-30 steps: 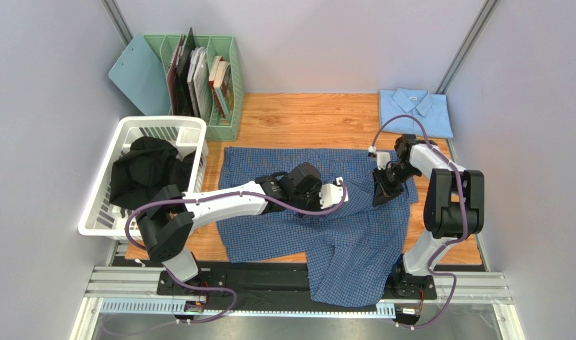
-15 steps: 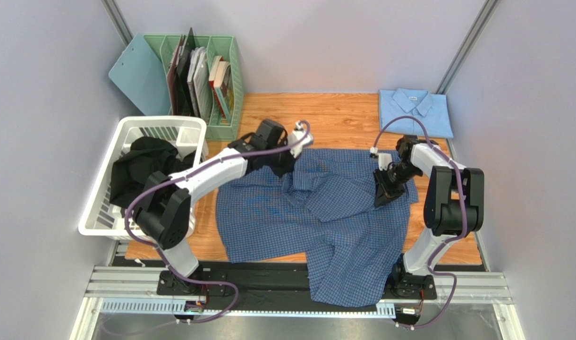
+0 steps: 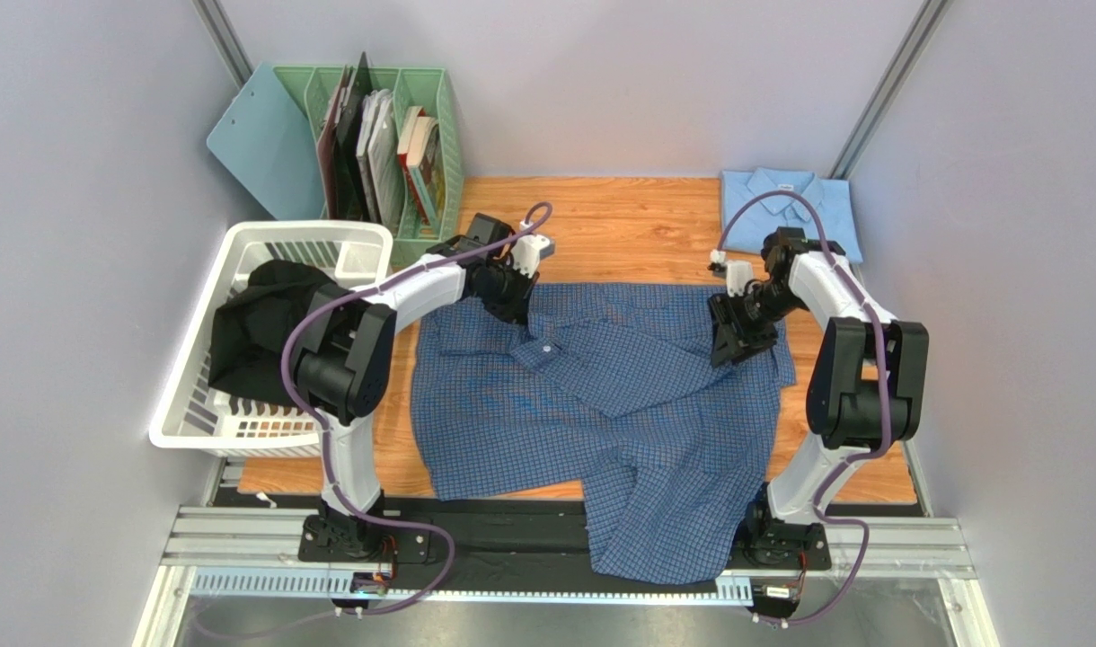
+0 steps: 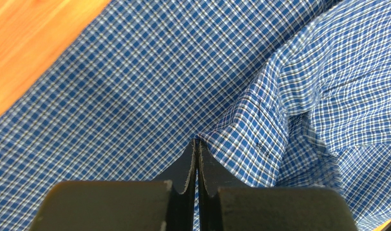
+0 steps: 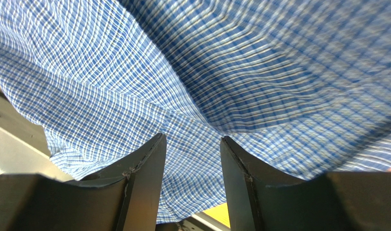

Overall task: Fold and stack the long sleeve shirts
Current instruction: Fold the shirt

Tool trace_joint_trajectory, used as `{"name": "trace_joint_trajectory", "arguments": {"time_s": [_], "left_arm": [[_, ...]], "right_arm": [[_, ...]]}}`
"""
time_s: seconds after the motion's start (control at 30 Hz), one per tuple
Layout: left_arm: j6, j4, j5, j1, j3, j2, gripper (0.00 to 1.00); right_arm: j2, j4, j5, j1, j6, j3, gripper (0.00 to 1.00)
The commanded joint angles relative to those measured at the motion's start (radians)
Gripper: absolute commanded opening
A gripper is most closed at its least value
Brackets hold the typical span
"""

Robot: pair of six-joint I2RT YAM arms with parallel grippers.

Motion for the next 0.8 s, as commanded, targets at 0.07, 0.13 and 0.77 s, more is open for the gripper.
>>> {"name": "trace_joint_trajectory", "arguments": {"time_s": [0.07,0.13,0.77], "left_arm": [[-0.011,0.015,0.029,0.015,-0.032,-0.100,0.00],[-0.014,0.014,0.022,0.016,-0.046,-0.129,0.00],[0.018,-0.020,-0.106,0.130,-0.084,-0.163,0.44]], "right_arm": [[0.036,0.032,0.050,-0.012,0.040,0.135,0.49],[0.059,0.052,0.056,-0.014,0.071,0.169,0.49],[0.067,0.049,0.099,-0.031,0.125,0.207,0.47]]}}
